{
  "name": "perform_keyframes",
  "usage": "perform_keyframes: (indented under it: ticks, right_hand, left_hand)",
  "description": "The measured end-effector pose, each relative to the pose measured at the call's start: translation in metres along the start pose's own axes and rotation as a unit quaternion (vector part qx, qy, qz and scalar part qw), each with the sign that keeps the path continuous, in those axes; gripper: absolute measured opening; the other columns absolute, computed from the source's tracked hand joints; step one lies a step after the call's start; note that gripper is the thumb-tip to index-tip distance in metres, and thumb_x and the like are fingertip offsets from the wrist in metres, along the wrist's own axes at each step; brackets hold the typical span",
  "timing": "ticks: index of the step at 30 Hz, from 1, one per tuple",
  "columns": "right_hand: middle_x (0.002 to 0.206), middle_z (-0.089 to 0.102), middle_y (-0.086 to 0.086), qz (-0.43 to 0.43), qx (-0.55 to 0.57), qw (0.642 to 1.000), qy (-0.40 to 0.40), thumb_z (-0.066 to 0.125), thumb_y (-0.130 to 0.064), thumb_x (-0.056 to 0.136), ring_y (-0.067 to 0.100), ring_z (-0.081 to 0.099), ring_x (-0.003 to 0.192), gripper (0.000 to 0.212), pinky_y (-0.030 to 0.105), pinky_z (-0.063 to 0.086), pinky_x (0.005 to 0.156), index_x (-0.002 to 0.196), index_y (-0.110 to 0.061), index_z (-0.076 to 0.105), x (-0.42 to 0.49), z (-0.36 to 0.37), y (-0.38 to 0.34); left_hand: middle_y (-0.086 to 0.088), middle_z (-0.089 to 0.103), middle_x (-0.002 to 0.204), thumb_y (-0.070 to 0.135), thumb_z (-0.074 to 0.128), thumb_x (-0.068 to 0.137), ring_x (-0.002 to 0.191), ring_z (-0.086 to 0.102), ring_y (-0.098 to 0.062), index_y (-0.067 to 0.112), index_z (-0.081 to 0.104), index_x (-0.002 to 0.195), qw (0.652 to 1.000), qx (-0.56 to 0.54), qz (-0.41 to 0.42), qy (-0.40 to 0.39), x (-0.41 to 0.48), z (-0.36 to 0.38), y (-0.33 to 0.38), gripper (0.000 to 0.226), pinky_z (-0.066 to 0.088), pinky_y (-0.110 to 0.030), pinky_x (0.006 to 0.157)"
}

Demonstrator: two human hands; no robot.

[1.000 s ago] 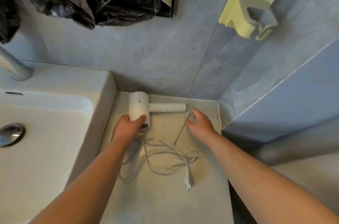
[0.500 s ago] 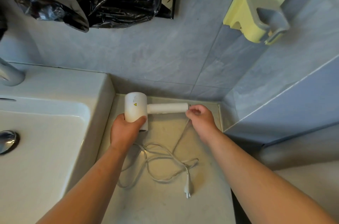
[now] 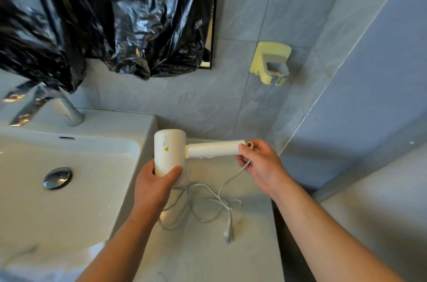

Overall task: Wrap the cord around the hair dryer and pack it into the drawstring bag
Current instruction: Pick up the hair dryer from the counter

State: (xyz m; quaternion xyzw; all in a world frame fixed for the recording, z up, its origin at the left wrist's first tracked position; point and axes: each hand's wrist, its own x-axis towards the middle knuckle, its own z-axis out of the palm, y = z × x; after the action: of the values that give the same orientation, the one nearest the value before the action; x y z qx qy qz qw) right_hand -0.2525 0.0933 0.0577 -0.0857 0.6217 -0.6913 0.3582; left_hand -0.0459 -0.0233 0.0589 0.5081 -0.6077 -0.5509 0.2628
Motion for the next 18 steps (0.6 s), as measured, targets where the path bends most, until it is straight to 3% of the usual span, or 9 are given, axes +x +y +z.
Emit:
perform_keyframes:
  ticks: [4,7,9,12,14,16,18]
  right_hand:
    - [0.088,0.062,0.007,-0.042,0.043,0.998,-0.013,0.065,-0.001,0.087,0.016,0.062,0.075,0.015,0.033,0.053,0.077,0.09,-0.013,0.055,-0.047,0.011,-0.025]
    - [0.092,0.059,0.009,-0.087,0.067,0.993,-0.032,0.063,0.003,0.088,0.019,0.06,0.083,0.017,0.036,0.054,0.082,0.091,-0.011,0.053,-0.083,0.02,-0.049]
    - [0.094,0.059,0.01,-0.121,0.058,0.989,-0.059,0.062,0.005,0.088,0.022,0.061,0.088,0.017,0.04,0.055,0.085,0.092,-0.01,0.053,-0.109,0.027,-0.068]
    - [0.092,0.06,0.009,-0.192,-0.029,0.976,-0.098,0.062,0.006,0.086,0.019,0.061,0.085,0.02,0.032,0.057,0.076,0.091,-0.011,0.055,-0.14,0.039,-0.097]
    - [0.094,0.061,0.009,-0.229,-0.077,0.962,-0.127,0.065,0.005,0.084,0.019,0.061,0.087,0.022,0.032,0.058,0.075,0.093,-0.014,0.057,-0.164,0.048,-0.114]
    - [0.091,0.062,0.007,-0.261,-0.106,0.948,-0.15,0.068,0.003,0.083,0.019,0.06,0.087,0.024,0.037,0.057,0.079,0.091,-0.017,0.058,-0.184,0.058,-0.127]
    - [0.084,0.062,0.003,-0.288,-0.12,0.936,-0.166,0.069,0.002,0.081,0.019,0.058,0.083,0.025,0.045,0.054,0.083,0.088,-0.019,0.059,-0.201,0.065,-0.137]
  left_hand:
    - [0.001,0.069,0.091,0.051,0.07,0.054,0.082,0.067,-0.017,0.019,0.063,0.104,0.999,-0.009,0.039,0.003,-0.046,-0.023,0.015,0.06,0.055,-0.038,0.069]
    - [0.001,0.069,0.09,0.031,0.08,0.073,0.081,0.066,-0.016,0.018,0.061,0.105,0.997,-0.013,0.077,0.007,-0.078,-0.039,0.025,0.04,0.05,-0.028,0.06]
    - [-0.002,0.068,0.096,0.022,0.08,0.077,0.085,0.066,-0.017,0.015,0.058,0.11,0.996,-0.012,0.089,0.01,-0.098,-0.05,0.031,0.041,0.048,-0.024,0.06]
    - [-0.012,0.059,0.127,0.027,0.083,0.073,0.107,0.06,-0.023,0.012,0.047,0.131,0.993,0.002,0.108,0.043,-0.118,-0.067,0.046,0.069,0.052,-0.033,0.081]
    - [-0.008,0.04,0.149,0.037,0.083,0.071,0.133,0.042,-0.025,0.014,0.032,0.148,0.973,0.09,0.18,0.116,-0.133,-0.082,0.066,0.095,0.038,-0.039,0.107]
    - [-0.003,0.036,0.154,0.043,0.08,0.072,0.141,0.033,-0.021,0.016,0.031,0.15,0.934,0.172,0.282,0.137,-0.151,-0.092,0.091,0.096,0.029,-0.039,0.114]
    - [0.001,0.047,0.146,0.044,0.075,0.078,0.131,0.046,-0.019,0.021,0.043,0.144,0.925,0.19,0.327,0.038,-0.16,-0.094,0.115,0.077,0.039,-0.042,0.11]
